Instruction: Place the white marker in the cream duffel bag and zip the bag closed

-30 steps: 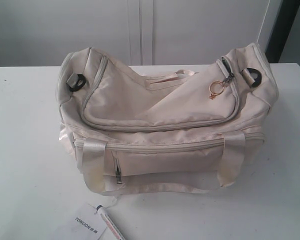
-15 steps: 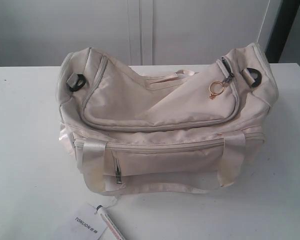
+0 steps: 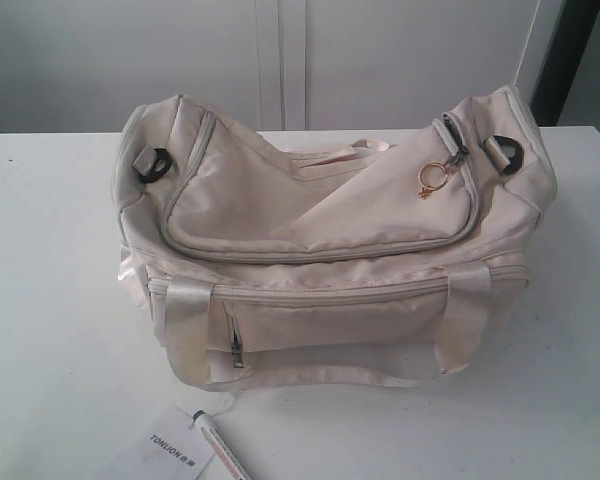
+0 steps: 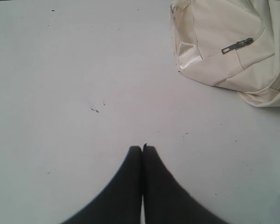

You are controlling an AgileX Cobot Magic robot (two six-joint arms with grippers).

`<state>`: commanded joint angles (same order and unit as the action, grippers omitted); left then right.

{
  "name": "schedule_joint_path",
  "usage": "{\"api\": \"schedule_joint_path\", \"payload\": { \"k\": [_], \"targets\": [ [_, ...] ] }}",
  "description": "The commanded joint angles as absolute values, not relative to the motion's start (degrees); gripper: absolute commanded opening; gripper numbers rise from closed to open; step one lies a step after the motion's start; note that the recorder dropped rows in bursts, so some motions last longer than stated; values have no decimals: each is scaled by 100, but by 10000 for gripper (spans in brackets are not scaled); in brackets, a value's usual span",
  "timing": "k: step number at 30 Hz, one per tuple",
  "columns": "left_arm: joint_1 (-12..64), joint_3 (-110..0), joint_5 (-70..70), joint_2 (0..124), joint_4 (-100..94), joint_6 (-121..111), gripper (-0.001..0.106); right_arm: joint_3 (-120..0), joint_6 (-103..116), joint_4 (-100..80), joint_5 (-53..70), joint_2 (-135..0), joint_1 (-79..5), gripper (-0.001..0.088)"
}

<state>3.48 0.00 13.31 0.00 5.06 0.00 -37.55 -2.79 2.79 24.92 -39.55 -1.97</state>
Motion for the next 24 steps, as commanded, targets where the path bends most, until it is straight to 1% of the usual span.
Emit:
{"api": "schedule_joint_path", "payload": {
  "k": [4,14,24],
  "targets": [
    [348,0,1331,0,506,0,0,-4159,-279,279,2701,-4521,-197,0],
    [348,0,1331,0,506,0,0,-5658,-279,312,3211,-6291,-197,0],
    [348,0,1331,0,506,0,0,-6559,-279,312,3348,-7402,-197,0]
  ]
}}
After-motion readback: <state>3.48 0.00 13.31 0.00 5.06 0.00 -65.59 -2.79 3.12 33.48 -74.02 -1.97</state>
